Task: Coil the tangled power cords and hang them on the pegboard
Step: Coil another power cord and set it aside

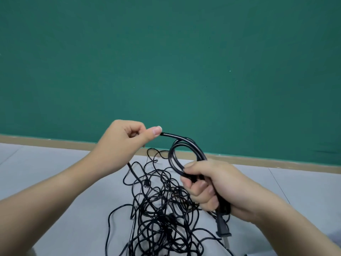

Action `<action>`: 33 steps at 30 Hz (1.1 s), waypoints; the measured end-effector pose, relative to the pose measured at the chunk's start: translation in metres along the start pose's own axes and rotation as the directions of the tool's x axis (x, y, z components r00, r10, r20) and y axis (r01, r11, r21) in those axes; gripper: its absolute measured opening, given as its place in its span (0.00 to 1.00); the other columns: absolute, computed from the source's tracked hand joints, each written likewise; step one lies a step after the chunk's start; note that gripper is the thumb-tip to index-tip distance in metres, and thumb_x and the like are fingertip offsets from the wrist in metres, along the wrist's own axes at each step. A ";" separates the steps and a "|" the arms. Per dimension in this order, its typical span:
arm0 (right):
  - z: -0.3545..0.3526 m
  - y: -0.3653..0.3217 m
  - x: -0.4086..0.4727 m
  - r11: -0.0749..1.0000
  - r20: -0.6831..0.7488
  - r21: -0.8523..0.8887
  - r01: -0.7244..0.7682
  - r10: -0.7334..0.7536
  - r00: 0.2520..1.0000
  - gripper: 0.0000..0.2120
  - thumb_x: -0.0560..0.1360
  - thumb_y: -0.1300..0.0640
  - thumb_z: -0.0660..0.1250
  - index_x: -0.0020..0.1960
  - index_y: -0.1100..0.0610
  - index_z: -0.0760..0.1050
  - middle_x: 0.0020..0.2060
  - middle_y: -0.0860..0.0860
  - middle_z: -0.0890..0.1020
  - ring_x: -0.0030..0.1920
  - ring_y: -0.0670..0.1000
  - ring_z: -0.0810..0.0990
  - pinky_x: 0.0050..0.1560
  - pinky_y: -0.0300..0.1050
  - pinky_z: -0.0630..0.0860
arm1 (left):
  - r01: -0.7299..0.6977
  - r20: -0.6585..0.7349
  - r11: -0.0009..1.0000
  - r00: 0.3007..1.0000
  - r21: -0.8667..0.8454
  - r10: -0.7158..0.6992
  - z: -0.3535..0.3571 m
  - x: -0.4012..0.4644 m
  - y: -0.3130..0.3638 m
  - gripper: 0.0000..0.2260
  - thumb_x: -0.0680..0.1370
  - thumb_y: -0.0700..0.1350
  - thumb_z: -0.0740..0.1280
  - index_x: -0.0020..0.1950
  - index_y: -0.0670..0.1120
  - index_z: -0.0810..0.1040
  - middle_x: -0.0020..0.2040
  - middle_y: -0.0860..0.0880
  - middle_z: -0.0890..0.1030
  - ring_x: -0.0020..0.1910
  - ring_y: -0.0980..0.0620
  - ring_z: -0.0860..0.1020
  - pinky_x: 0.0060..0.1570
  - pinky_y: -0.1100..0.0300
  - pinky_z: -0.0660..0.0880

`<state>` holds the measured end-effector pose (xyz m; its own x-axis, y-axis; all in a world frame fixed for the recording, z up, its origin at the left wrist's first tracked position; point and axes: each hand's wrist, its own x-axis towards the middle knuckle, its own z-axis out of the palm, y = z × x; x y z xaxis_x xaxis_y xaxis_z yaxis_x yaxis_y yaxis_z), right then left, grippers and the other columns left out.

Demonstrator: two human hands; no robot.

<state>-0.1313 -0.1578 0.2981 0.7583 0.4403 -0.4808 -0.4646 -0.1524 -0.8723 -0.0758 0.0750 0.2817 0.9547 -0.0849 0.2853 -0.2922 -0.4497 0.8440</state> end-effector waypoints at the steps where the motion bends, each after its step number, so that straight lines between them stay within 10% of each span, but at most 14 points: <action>1: -0.004 -0.001 -0.002 0.999 -0.022 0.034 0.009 -0.008 1.000 0.13 0.82 0.57 0.58 0.39 0.57 0.70 0.30 0.47 0.59 0.27 0.44 0.54 0.23 0.35 0.52 | 0.019 0.050 0.999 0.999 0.038 -0.020 0.000 0.001 -0.003 0.31 0.75 0.70 0.67 0.33 0.42 0.73 0.27 0.50 0.63 0.27 0.52 0.61 0.30 0.59 0.59; 6: -0.023 -0.009 -0.010 0.978 -0.184 0.191 0.080 -0.045 0.982 0.17 0.83 0.48 0.60 0.40 0.57 0.69 0.30 0.47 0.58 0.25 0.44 0.54 0.22 0.35 0.52 | 0.267 0.384 0.961 0.882 0.075 -0.275 0.001 0.003 -0.011 0.31 0.78 0.73 0.59 0.34 0.47 0.75 0.30 0.51 0.61 0.30 0.50 0.62 0.39 0.54 0.67; 11: -0.035 -0.012 -0.014 0.965 -0.316 0.222 0.142 -0.067 0.946 0.19 0.83 0.44 0.60 0.41 0.57 0.68 0.30 0.47 0.58 0.26 0.45 0.54 0.24 0.36 0.52 | 0.204 0.353 0.979 0.916 -0.003 -0.190 0.012 -0.004 0.008 0.27 0.80 0.68 0.61 0.31 0.48 0.69 0.30 0.48 0.60 0.30 0.49 0.58 0.36 0.55 0.59; 15: -0.033 -0.007 -0.007 0.942 -0.398 0.227 0.249 -0.144 0.906 0.17 0.82 0.43 0.63 0.44 0.56 0.68 0.30 0.47 0.62 0.27 0.46 0.56 0.25 0.37 0.57 | 0.315 0.540 0.947 0.810 -0.069 -0.230 0.039 -0.027 0.039 0.26 0.84 0.60 0.57 0.30 0.49 0.72 0.25 0.51 0.60 0.25 0.52 0.57 0.30 0.59 0.58; 24: -0.025 0.008 0.003 0.935 -0.487 -0.251 0.250 -0.345 0.802 0.19 0.84 0.48 0.63 0.39 0.56 0.78 0.32 0.52 0.78 0.33 0.51 0.75 0.40 0.48 0.72 | 0.347 0.653 0.935 0.691 0.078 -0.311 0.083 -0.040 0.057 0.27 0.85 0.60 0.56 0.29 0.49 0.70 0.21 0.54 0.63 0.21 0.54 0.60 0.28 0.60 0.59; 28: -0.026 0.005 -0.008 0.924 -0.439 0.215 0.317 -0.198 0.876 0.11 0.85 0.58 0.63 0.44 0.60 0.73 0.29 0.52 0.75 0.32 0.52 0.81 0.35 0.44 0.79 | 0.203 0.612 0.957 0.736 0.207 -0.289 0.092 -0.045 0.064 0.28 0.85 0.60 0.55 0.30 0.48 0.72 0.20 0.55 0.66 0.21 0.57 0.64 0.31 0.61 0.65; 33: -0.057 -0.009 -0.019 0.641 -0.455 0.580 0.503 -0.258 0.852 0.11 0.85 0.59 0.59 0.44 0.59 0.69 0.26 0.47 0.62 0.23 0.45 0.62 0.26 0.39 0.71 | 0.064 0.575 0.977 0.799 0.205 -0.173 0.092 -0.041 0.070 0.26 0.83 0.63 0.54 0.33 0.48 0.70 0.21 0.56 0.63 0.23 0.55 0.61 0.26 0.62 0.61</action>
<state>-0.1153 -0.2156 0.3103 0.9742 0.0117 -0.2256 -0.1812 0.6368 -0.7494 -0.1298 -0.0345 0.2874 0.8462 -0.5017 -0.1794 -0.2125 -0.6266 0.7498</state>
